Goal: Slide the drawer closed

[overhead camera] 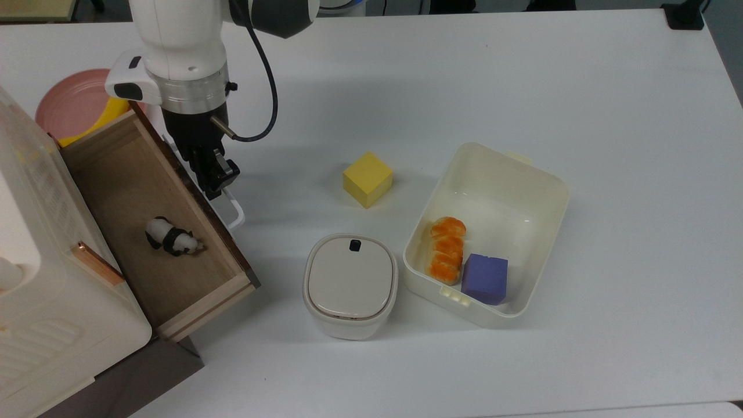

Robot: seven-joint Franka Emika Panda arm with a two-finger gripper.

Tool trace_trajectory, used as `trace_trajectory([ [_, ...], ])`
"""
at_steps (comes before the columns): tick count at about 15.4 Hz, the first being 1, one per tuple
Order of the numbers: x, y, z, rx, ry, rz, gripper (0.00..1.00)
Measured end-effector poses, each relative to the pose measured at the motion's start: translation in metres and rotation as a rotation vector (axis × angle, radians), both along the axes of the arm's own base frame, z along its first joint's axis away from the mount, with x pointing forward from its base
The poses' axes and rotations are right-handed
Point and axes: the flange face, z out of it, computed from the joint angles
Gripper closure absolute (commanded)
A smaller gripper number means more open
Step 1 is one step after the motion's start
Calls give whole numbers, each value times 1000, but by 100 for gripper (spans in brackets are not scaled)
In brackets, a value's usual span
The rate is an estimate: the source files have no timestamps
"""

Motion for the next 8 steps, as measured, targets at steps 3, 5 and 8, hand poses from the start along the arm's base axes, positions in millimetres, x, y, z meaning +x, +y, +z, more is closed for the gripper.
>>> trace_trajectory([
  [3,0,0,0,-1,-3,-3,77],
  [5,0,1,-2,-11,3,15,79],
  [8,1,2,-9,-25,11,26,80],
])
